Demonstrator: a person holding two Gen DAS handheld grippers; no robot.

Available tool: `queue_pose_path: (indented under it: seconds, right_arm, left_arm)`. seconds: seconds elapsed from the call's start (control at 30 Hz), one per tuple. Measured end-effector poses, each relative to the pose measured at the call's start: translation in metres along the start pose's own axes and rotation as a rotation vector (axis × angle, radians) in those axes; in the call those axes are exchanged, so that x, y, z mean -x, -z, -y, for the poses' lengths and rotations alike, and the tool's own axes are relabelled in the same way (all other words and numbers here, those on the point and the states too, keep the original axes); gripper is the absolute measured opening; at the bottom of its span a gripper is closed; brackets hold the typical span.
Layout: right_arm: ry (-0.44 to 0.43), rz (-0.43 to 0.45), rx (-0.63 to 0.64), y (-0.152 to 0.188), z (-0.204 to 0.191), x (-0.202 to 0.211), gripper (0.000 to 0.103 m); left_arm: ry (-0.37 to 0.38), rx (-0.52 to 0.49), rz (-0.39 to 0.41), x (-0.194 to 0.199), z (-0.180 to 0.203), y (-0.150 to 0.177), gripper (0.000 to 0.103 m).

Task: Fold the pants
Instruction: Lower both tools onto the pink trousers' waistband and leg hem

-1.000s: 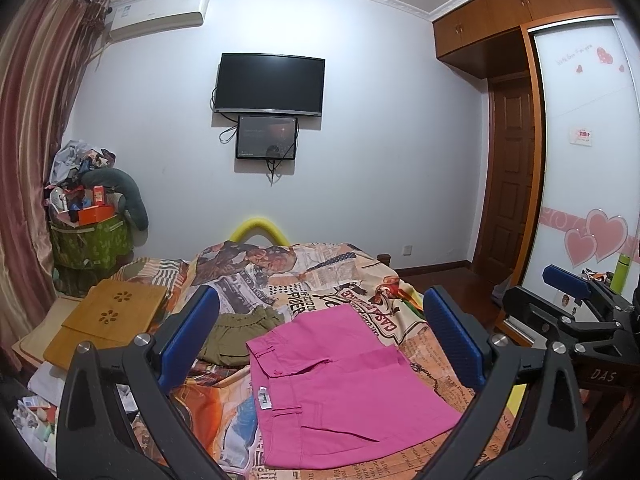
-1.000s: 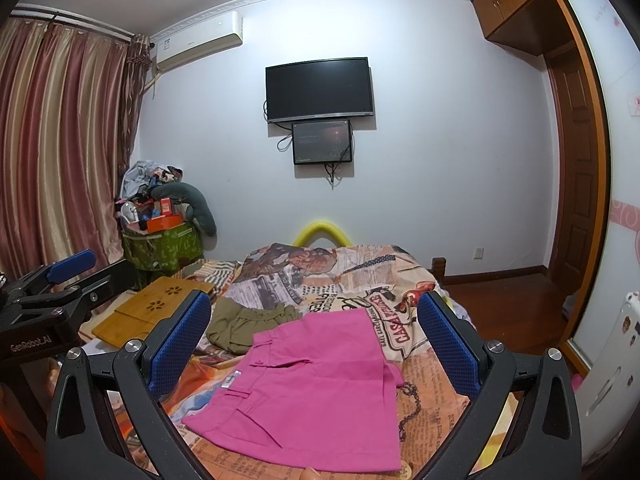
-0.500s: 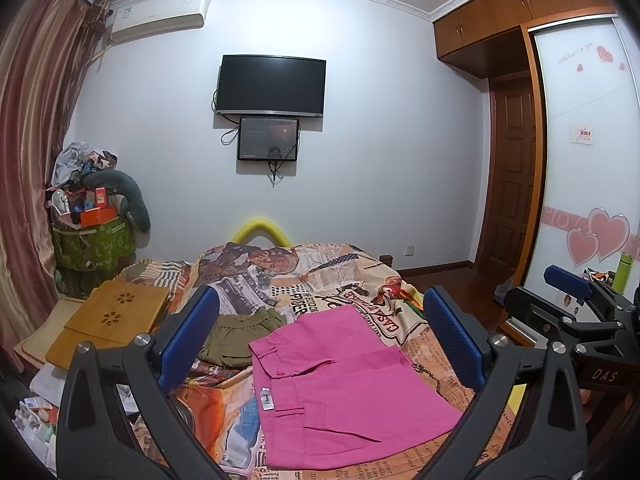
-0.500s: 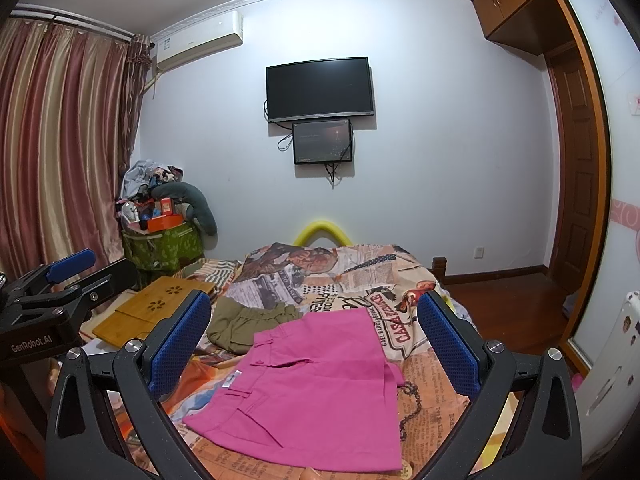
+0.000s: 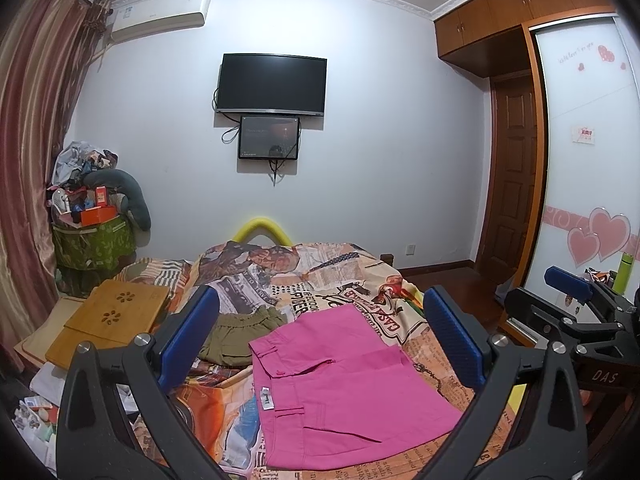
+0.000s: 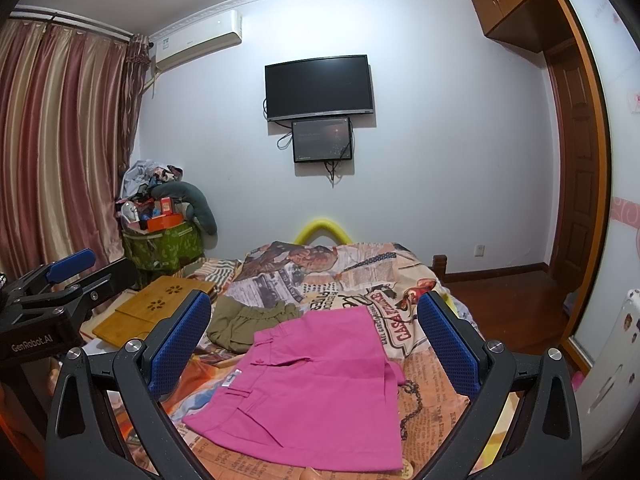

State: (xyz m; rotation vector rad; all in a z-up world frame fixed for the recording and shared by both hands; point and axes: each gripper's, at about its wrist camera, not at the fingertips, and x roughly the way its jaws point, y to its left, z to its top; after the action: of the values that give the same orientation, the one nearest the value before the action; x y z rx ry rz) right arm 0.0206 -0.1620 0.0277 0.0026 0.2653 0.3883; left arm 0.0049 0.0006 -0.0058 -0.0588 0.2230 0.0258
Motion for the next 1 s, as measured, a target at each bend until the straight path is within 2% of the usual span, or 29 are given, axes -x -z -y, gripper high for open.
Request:
queue_pose_path:
  seconds: [0.23, 0.47, 0.77, 1.0]
  right_arm:
    - [0.002, -0.011, -0.007, 0.011, -0.001, -0.011, 0.103]
    - [0.025, -0.068, -0.037, 0.015, 0.01, -0.03, 0.103]
    - [0.062, -0.204, -0.107, 0.032, 0.046, -0.066, 0.103]
    - [0.103, -0.303, -0.101, 0.048, 0.066, -0.104, 0.102]
  left_arm:
    - [-0.006, -0.001, -0.019, -0.009, 0.0, 0.0, 0.103]
    - [-0.022, -0.008, -0.082, -0.043, -0.003, 0.004, 0.103]
    - [-0.078, -0.013, -0.247, -0.115, -0.017, 0.029, 0.103]
    - [-0.129, -0.036, -0.387, -0.182, -0.03, 0.059, 0.103]
